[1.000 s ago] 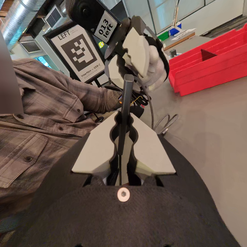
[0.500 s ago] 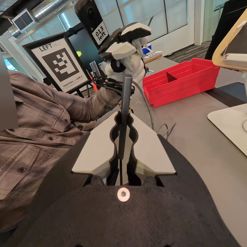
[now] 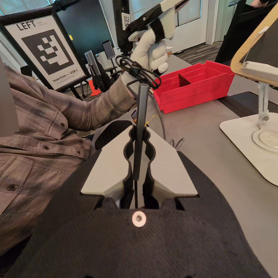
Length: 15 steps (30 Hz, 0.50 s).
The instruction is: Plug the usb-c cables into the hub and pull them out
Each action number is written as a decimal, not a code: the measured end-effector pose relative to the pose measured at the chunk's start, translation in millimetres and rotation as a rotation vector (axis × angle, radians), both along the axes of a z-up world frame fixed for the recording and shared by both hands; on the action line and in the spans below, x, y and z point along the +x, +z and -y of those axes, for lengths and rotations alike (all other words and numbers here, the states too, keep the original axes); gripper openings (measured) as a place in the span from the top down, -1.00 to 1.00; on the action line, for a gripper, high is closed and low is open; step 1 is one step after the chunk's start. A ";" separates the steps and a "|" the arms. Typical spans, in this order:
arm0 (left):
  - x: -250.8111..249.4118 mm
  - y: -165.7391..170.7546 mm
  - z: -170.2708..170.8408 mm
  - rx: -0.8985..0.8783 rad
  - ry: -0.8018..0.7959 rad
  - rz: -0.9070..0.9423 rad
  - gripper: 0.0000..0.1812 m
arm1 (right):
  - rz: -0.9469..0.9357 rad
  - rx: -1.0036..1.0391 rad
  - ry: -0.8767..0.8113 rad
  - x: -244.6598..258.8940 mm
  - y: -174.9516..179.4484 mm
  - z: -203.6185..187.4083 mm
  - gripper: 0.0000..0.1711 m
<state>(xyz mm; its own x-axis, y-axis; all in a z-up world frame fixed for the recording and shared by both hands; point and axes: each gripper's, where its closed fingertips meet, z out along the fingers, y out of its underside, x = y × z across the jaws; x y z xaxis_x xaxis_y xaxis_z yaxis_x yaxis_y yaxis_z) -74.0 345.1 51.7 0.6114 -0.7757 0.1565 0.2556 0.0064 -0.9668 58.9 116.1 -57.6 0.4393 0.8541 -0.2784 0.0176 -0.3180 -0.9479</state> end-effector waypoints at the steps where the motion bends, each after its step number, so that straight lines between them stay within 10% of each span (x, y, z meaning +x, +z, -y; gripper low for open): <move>1: -3.2 -3.4 -7.9 -0.025 0.021 -0.015 0.89 | -0.004 0.008 0.002 -1.8 0.8 2.3 0.92; 9: -27.3 -24.4 -36.4 -0.045 0.126 -0.233 0.95 | -0.115 0.029 -0.049 15.0 7.1 12.3 0.92; 15: -28.1 -28.3 -34.2 0.265 0.365 -0.594 1.00 | -0.132 0.078 -0.074 17.6 21.4 16.6 0.92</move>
